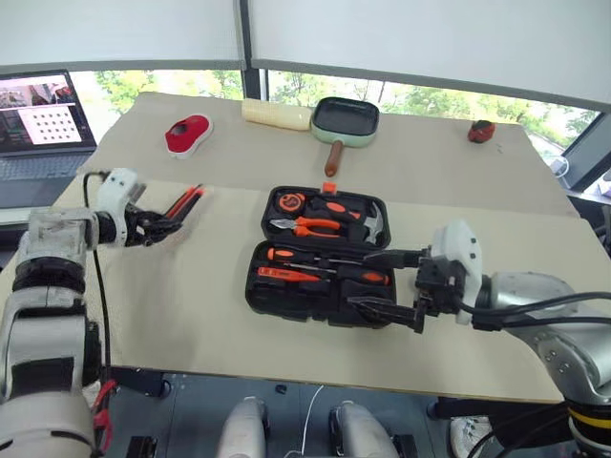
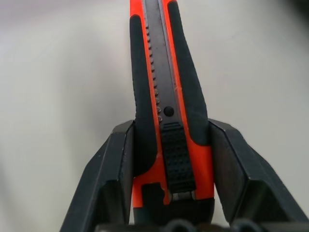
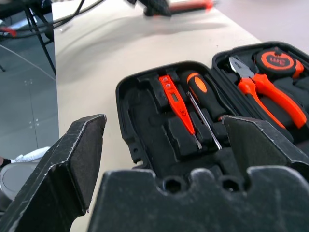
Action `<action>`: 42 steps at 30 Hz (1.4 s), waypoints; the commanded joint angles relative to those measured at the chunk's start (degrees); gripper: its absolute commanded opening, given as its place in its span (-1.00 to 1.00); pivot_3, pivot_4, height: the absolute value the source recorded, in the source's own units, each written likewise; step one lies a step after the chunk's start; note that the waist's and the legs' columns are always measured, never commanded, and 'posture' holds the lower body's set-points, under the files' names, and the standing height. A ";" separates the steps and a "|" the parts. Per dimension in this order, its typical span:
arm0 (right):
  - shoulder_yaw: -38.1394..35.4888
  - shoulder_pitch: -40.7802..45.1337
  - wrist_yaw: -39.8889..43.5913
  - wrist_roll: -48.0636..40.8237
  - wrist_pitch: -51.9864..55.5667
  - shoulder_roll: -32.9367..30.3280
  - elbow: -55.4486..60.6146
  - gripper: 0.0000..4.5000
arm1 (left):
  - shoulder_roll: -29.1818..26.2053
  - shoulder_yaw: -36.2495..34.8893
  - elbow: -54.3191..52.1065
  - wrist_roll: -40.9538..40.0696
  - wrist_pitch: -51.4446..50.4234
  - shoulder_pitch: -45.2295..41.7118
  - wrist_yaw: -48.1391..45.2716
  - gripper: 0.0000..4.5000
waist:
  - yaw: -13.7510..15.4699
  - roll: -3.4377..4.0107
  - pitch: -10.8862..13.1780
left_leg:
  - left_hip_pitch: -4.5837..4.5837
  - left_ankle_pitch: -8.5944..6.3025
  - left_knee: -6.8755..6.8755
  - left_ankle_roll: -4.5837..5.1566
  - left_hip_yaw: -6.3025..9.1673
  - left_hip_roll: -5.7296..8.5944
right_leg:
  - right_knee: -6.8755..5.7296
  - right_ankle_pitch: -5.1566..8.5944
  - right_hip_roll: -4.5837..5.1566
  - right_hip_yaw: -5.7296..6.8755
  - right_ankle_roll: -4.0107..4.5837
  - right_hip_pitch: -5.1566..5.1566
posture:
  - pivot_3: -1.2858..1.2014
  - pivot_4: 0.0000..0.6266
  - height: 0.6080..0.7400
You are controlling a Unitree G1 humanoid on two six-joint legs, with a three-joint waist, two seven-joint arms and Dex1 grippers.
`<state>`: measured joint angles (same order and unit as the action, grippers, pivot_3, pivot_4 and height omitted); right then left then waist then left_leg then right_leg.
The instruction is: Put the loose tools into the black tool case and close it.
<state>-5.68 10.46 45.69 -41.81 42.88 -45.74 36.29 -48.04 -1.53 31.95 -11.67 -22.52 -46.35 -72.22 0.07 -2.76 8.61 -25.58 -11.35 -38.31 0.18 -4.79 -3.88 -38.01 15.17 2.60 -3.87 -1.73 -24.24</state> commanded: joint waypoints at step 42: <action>-5.79 -8.78 -9.62 -2.44 -0.64 0.50 8.04 1.00 | 10.41 24.51 -20.85 4.99 0.54 -4.98 -17.14 -0.22 | 0.19 0.23 -0.09 | 0.05 0.06 -0.45 0.14 0.13 0.03 | -0.06 -0.06 -0.14 -0.14 -0.17 0.17 | 0.03 -0.52 1.00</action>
<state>-11.45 0.66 36.22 -44.03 43.18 -45.38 43.70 -37.55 23.82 11.14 -6.75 -23.57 -49.98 -89.02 0.26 -2.53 8.53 -25.52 -11.30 -38.75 0.32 -4.66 -3.85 -38.07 15.11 2.46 -4.01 -1.90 -24.06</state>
